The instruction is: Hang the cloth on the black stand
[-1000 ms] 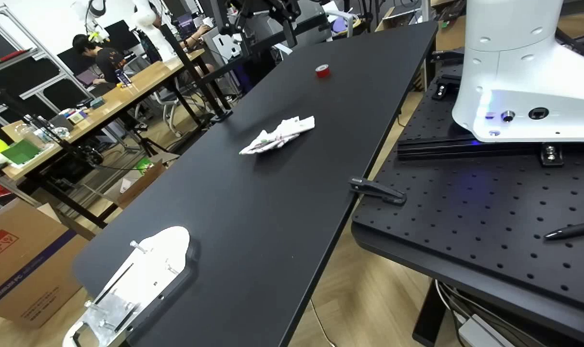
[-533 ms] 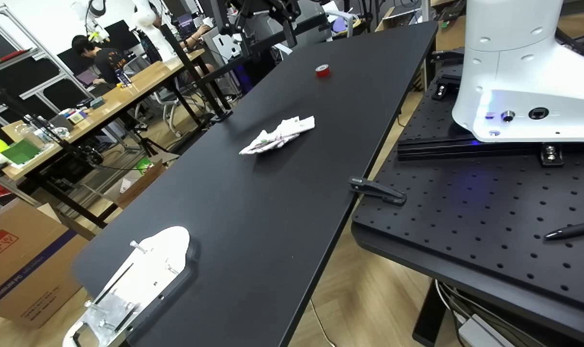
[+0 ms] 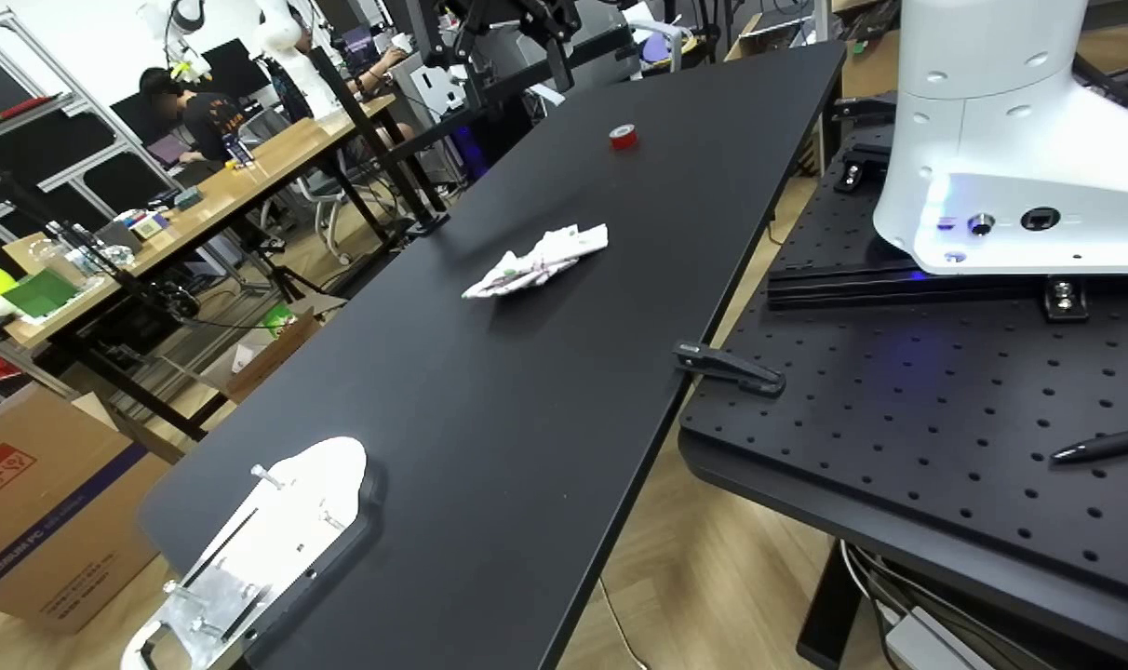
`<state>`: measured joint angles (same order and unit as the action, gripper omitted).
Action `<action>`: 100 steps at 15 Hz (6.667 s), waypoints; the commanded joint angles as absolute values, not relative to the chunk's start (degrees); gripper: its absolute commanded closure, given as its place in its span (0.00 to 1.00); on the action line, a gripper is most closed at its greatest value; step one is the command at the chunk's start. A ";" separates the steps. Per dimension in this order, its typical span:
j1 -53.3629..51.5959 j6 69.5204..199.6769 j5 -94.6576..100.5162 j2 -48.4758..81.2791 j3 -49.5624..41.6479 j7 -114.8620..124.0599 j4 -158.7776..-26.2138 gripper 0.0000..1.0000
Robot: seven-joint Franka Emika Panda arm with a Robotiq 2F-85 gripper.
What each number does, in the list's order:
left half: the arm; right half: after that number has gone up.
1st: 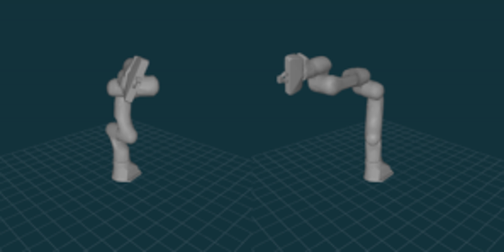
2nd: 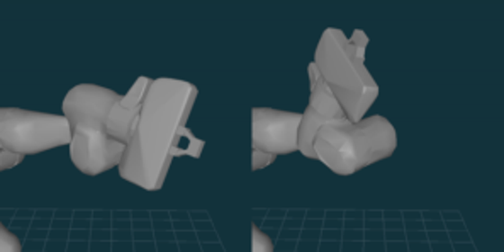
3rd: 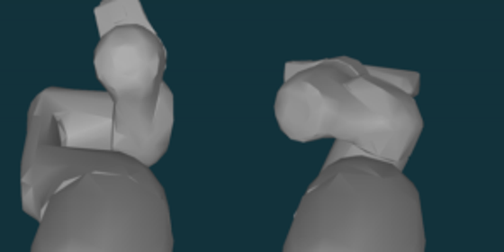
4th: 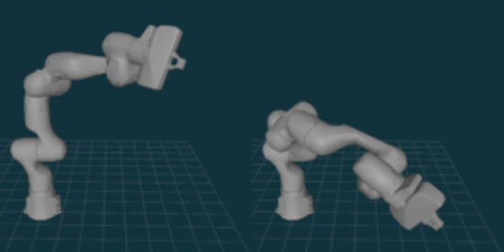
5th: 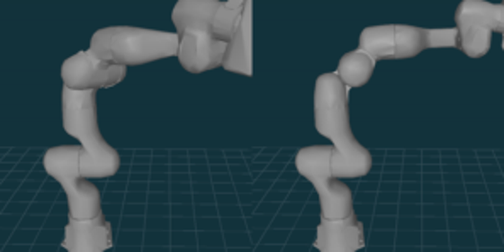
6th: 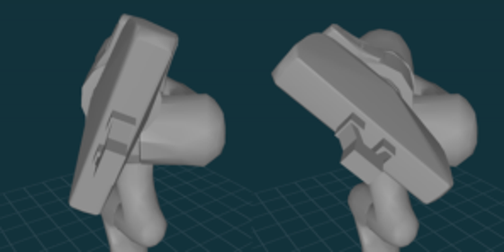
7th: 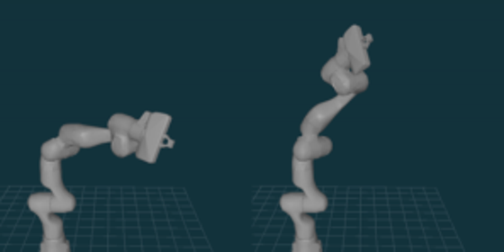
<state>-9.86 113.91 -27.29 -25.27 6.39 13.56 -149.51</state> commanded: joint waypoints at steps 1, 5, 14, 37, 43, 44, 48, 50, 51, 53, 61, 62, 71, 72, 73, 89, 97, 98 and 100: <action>-9.07 116.86 -21.87 -25.47 8.61 10.11 -150.19 0.00; -7.71 129.31 -10.38 -21.55 11.29 9.77 -150.87 0.00; 4.25 164.03 24.70 -3.72 15.81 25.52 -150.53 0.00; 0.60 156.84 45.57 17.45 14.60 27.21 -139.23 0.00; 1.00 156.29 43.76 23.80 15.63 22.77 -134.96 0.00; 1.01 156.56 43.76 24.58 15.65 22.41 -134.45 0.25; 1.13 156.62 43.48 26.43 15.86 20.68 -132.83 0.49; 1.22 156.64 43.35 26.35 16.00 20.15 -132.69 0.62; 1.32 156.56 43.25 25.88 16.17 19.91 -132.89 0.69; 1.40 156.48 43.13 24.97 16.45 19.64 -133.30 0.84; -7.33 152.67 31.47 14.80 11.42 20.09 -136.86 0.99; -8.96 150.67 28.60 13.04 10.68 20.54 -137.01 0.99; -11.02 135.39 21.03 -8.92 9.55 32.33 -137.09 0.99; -10.16 134.58 20.60 -11.18 9.67 33.19 -137.06 0.99; -9.03 134.16 19.55 -13.79 9.50 33.10 -137.17 0.99; 9.06 135.55 7.25 -19.70 1.28 30.10 -134.49 0.99; 11.11 135.19 5.61 -17.06 -1.79 29.57 -137.29 0.99; 11.22 135.15 5.55 -16.64 -2.02 29.59 -137.52 0.99; 11.38 135.07 5.27 -15.96 -2.47 29.48 -138.03 0.99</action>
